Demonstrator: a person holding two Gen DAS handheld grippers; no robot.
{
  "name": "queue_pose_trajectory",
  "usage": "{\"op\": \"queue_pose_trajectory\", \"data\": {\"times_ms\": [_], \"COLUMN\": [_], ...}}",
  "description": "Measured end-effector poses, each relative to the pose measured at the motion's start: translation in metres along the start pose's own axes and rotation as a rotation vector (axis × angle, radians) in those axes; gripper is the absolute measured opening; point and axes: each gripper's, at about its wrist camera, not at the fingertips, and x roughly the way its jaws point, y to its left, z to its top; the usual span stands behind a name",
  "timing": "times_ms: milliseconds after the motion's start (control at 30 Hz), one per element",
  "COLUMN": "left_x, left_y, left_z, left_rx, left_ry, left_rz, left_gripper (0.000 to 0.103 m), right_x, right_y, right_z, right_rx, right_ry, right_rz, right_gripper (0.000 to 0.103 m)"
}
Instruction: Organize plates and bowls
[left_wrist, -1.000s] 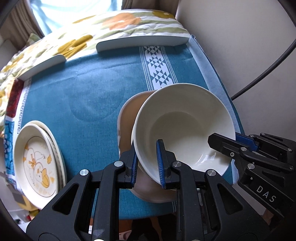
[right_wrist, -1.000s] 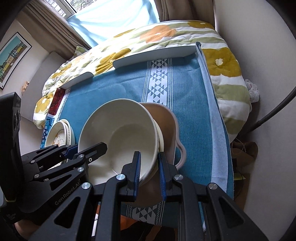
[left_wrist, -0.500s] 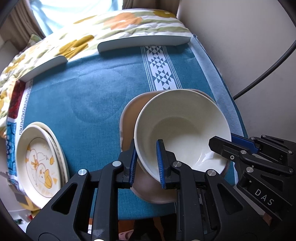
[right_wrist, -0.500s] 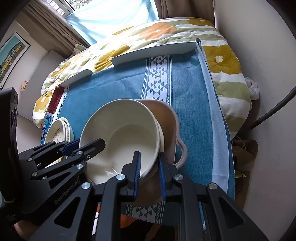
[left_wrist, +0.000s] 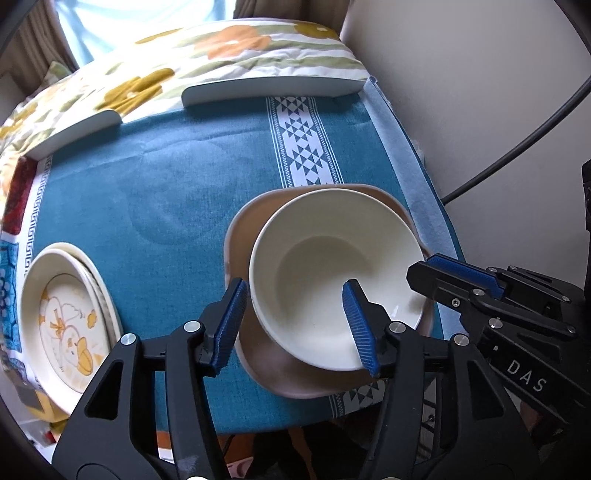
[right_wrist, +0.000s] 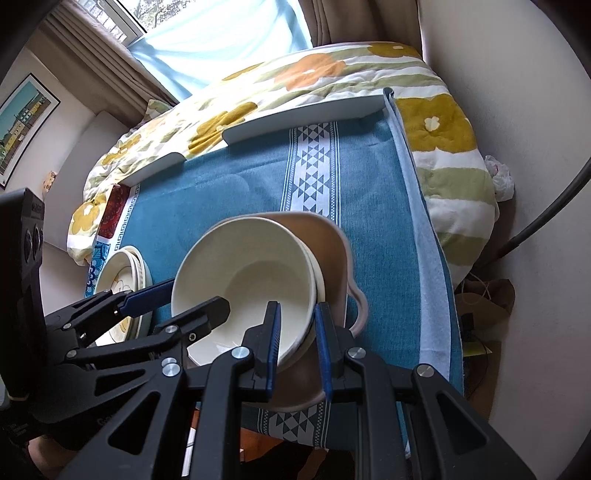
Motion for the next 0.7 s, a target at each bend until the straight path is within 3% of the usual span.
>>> {"op": "queue_pose_trajectory", "data": {"times_ms": [167, 300, 333, 400, 433, 467, 533, 633, 700], "left_x": [-0.035, -0.079, -0.091, -0.111, -0.120, -0.127, -0.135, -0.122, -0.110], "left_y": [0.000, 0.006, 0.009, 0.013, 0.015, 0.018, 0.022, 0.030, 0.035], "left_z": [0.006, 0.006, 0.004, -0.003, -0.008, -0.013, -0.021, -0.027, -0.034], "left_rx": [0.009, 0.013, 0.016, 0.034, 0.046, 0.057, 0.089, 0.135, 0.143], "left_ry": [-0.070, -0.176, -0.208, -0.277, -0.315, -0.353, -0.393, -0.291, -0.226], "left_rz": [-0.019, -0.029, -0.021, 0.001, 0.016, 0.030, 0.041, 0.060, 0.054], "left_gripper": [0.051, 0.051, 0.056, 0.081, 0.097, 0.103, 0.103, 0.103, 0.103], "right_x": [-0.024, -0.051, -0.058, -0.069, -0.074, -0.077, -0.083, -0.087, -0.084], "right_y": [0.001, 0.009, 0.011, 0.016, 0.017, 0.017, 0.014, 0.008, 0.005], "right_z": [0.006, 0.008, 0.007, 0.002, -0.001, -0.004, -0.012, -0.024, -0.028], "right_rx": [0.008, -0.032, -0.049, -0.082, -0.093, -0.098, -0.095, -0.113, -0.133], "right_ry": [-0.054, -0.099, -0.108, -0.121, -0.130, -0.139, -0.178, -0.236, -0.203], "right_rz": [0.018, 0.037, 0.038, 0.023, 0.017, 0.010, -0.007, -0.058, -0.089], "right_gripper": [0.017, 0.017, 0.017, 0.034, 0.065, 0.093, 0.100, 0.100, 0.100]}}
